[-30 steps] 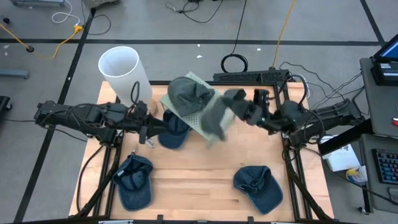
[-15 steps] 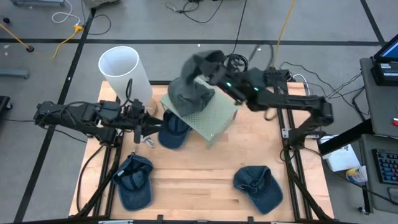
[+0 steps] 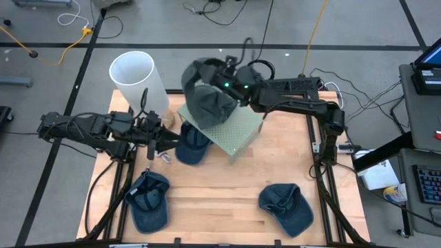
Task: Pick & Place hat
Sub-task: Stack the black cap on top of the stacked black caps on the shelf
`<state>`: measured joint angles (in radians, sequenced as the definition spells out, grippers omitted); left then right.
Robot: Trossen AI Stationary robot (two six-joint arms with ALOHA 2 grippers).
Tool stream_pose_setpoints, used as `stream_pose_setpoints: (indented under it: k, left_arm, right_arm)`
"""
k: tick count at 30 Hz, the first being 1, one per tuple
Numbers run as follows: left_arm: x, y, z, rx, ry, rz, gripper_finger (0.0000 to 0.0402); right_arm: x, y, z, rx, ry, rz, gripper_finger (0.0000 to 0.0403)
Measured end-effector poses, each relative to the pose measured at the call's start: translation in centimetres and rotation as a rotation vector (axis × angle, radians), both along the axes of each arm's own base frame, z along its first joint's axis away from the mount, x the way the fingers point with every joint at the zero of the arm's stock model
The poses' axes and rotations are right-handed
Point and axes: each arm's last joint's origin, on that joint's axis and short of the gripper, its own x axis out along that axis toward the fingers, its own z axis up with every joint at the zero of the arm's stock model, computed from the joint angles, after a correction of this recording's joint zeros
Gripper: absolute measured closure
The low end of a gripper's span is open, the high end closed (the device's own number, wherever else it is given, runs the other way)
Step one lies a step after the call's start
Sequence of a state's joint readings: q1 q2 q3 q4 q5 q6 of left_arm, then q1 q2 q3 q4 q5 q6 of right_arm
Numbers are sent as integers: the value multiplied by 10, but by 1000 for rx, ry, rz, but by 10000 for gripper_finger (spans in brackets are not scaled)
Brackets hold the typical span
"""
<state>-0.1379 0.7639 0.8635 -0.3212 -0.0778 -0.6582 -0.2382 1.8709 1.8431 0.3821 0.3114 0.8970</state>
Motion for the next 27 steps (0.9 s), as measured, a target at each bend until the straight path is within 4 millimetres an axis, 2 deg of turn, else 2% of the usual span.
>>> stream_pose_setpoints:
  k: [4,16,21,27]
  left_arm:
    - [0,0,0,2,0,-2,201]
    - [0,0,0,20,-1,-7,206]
    - [0,-1,0,14,0,-39,199]
    - [0,-1,0,14,1,-40,195]
  right_arm:
    - [5,0,-16,8,145,-2,381]
    - [5,6,-32,-5,383,7,381]
    - [-1,14,-31,-21,472,19,381]
    - [-18,19,-26,-41,605,2,381]
